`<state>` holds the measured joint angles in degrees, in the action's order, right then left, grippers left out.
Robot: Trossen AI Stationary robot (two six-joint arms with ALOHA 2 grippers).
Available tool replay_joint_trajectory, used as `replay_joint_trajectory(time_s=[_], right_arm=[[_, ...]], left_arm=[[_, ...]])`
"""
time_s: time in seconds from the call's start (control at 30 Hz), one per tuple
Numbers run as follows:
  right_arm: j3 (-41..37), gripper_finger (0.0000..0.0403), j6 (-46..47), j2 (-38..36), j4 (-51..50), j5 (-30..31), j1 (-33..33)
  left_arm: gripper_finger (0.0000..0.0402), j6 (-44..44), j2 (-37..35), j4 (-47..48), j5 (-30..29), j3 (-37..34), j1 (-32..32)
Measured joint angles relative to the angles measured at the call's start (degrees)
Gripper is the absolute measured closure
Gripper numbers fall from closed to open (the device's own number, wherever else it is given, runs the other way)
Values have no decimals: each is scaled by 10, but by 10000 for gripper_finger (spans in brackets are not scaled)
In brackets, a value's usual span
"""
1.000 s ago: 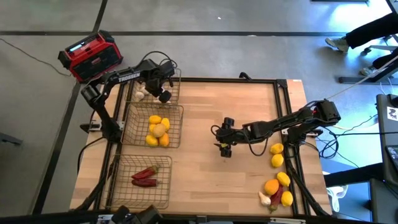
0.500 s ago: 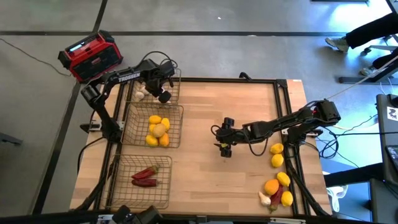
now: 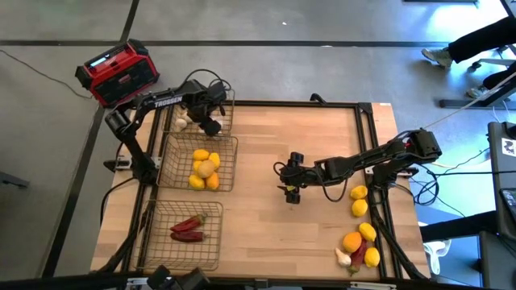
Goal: Sort produce into baskets
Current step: Put the lemon in the middle wire basket
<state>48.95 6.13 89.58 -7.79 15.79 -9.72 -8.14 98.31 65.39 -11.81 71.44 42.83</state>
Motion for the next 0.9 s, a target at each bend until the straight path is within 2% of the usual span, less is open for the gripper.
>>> replay_joint_trajectory(time_s=[0.17,0.37,0.63,0.9], right_arm=[[0,102,0,0,3,0,0],[0,102,0,0,3,1,0],[0,102,-3,0,0,0,0],[0,102,-3,0,3,-5,0]], left_arm=[[253,1,-4,3,0,8,-5],[263,10,-33,-1,0,33,-30],[274,-39,-161,-5,0,43,-94],[274,-105,-292,-16,1,40,-221]])
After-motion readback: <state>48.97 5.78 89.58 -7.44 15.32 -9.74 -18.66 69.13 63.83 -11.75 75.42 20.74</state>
